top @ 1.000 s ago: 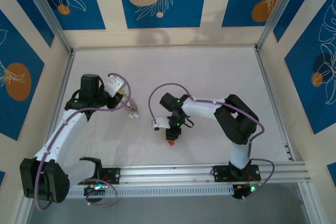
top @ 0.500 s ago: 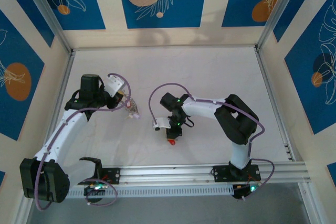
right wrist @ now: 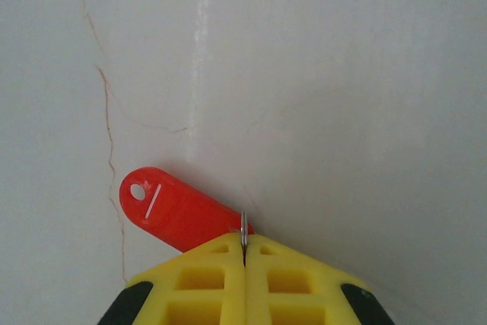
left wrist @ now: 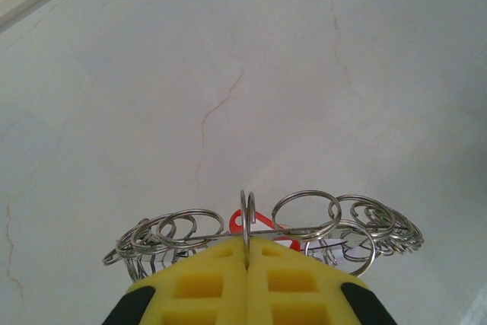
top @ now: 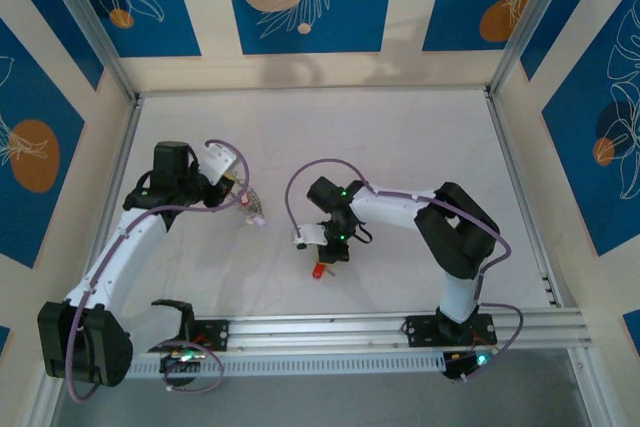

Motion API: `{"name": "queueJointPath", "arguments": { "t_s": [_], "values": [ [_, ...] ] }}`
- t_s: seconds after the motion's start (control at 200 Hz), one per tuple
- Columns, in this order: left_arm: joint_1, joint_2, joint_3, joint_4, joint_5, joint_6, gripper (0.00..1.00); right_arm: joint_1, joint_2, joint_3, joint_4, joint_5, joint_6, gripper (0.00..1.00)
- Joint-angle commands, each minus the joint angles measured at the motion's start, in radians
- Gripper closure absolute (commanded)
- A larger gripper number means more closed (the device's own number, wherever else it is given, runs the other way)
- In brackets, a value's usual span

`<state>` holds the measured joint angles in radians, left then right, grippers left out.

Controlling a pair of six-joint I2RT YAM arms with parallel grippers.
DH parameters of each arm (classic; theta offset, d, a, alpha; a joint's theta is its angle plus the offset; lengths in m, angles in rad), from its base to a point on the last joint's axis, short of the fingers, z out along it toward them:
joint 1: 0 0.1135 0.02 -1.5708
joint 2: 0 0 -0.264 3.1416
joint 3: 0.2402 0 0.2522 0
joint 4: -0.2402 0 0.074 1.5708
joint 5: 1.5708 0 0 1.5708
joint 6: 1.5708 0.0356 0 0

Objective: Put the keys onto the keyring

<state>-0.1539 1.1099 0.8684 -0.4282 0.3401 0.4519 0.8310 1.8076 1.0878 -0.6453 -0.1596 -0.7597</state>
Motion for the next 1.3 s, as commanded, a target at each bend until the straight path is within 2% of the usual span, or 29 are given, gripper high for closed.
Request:
{"name": "queueJointPath", "arguments": {
  "t_s": [0.0,0.13,0.22,0.285,0.35,0.43,0.5,0.625,0.995,1.295],
  "values": [
    [-0.013,-0.005,0.014,0.008,0.026,0.014,1.00,-0.006,-0.077,-0.047,0.067,-0.030,-0.003,1.00],
    [-0.048,-0.024,0.011,0.021,0.084,0.065,1.00,-0.009,-0.172,-0.145,0.224,0.024,0.018,1.00],
    [-0.076,-0.050,0.003,0.045,0.154,0.106,1.00,-0.011,-0.268,-0.251,0.412,0.085,0.058,1.00],
    [-0.101,-0.063,0.003,0.049,0.194,0.142,1.00,-0.010,-0.348,-0.351,0.610,0.193,0.122,1.00],
    [-0.131,-0.069,0.007,0.031,0.255,0.208,1.00,-0.020,-0.436,-0.448,0.833,0.319,0.258,1.00],
    [-0.181,-0.074,-0.001,0.019,0.305,0.299,1.00,-0.062,-0.553,-0.523,0.972,0.205,0.362,1.00],
    [-0.224,-0.081,-0.013,0.022,0.323,0.352,1.00,-0.077,-0.610,-0.573,1.065,0.181,0.414,1.00],
    [-0.258,-0.071,-0.014,0.030,0.309,0.347,1.00,-0.135,-0.655,-0.589,1.075,0.054,0.474,1.00],
    [-0.341,-0.039,-0.049,0.054,0.339,0.352,1.00,-0.105,-0.680,-0.601,1.077,-0.081,0.277,1.00],
    [-0.397,-0.029,-0.090,0.095,0.320,0.329,1.00,0.001,-0.660,-0.573,1.094,0.034,0.110,1.00]
  ]
}}
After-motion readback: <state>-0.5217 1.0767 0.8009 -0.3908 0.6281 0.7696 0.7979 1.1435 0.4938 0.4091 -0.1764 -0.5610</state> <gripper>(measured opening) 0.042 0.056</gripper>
